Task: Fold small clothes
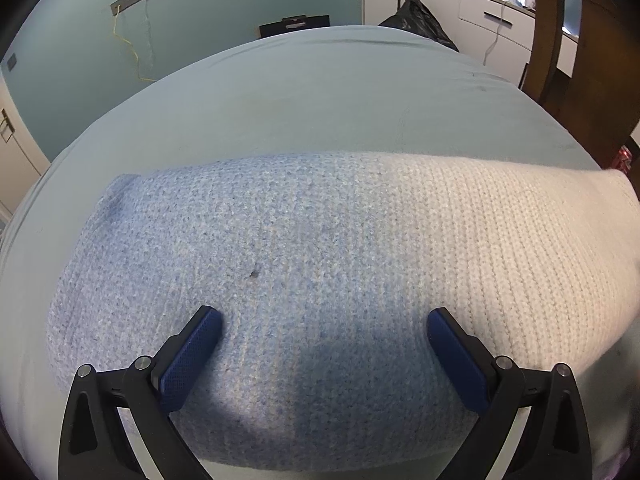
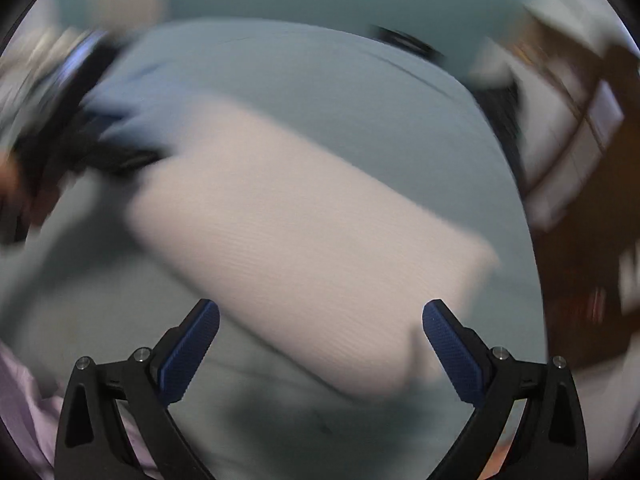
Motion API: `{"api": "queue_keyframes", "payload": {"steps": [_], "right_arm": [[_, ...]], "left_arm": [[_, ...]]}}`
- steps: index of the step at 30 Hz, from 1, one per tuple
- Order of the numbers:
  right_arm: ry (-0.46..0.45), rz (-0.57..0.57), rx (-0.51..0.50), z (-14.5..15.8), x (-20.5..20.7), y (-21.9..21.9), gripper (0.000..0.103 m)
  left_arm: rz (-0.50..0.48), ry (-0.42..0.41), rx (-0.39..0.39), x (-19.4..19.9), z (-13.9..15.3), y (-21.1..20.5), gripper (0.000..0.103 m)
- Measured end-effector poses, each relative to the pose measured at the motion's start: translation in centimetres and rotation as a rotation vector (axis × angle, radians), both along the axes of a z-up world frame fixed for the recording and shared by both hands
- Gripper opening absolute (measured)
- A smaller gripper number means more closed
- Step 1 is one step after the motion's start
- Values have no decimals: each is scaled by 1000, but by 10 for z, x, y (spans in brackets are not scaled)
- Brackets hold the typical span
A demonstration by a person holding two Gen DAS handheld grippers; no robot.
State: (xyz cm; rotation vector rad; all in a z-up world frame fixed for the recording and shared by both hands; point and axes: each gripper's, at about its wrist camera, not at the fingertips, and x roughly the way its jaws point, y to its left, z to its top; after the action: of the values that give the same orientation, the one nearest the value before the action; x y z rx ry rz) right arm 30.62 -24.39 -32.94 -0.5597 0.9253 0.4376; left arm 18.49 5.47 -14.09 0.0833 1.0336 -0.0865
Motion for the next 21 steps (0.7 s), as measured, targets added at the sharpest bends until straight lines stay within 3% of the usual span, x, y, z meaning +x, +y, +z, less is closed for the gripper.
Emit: {"api": "queue_keyframes", "payload": {"steps": [1,3,5,8,10,12,15,17,19,21], "right_arm": [[-5,103,-23,-3,-7,30,100],[11,190,-44,-15,-14,58,100],[13,236,-164,-44,-12,81,100],[-99,264,-308,-68,-21,68,100],[-123,206,-340,-76,-21,39,100],[-118,156,-331,-75,-21,14,99],[-101,144,-260,-56,-39,-19,88],[-69,64,-244,-47,-43,-29,87],[12,-44,-193,-44,-38,-47,87],[169,-220,-62,-44,-27,-78,87]], "left_arm": [[1,-1,-2,0,0,0,103],[6,0,-6,1,0,1,103],[8,-1,-5,2,0,1,103],[0,-7,-8,1,1,2,103],[-6,-5,-16,1,2,4,103],[-12,1,-32,2,3,7,103],[-14,7,-46,2,4,12,103],[-17,2,-46,2,4,14,103],[-25,-5,-36,0,5,13,103],[-28,-6,-29,-3,10,14,103]]}}
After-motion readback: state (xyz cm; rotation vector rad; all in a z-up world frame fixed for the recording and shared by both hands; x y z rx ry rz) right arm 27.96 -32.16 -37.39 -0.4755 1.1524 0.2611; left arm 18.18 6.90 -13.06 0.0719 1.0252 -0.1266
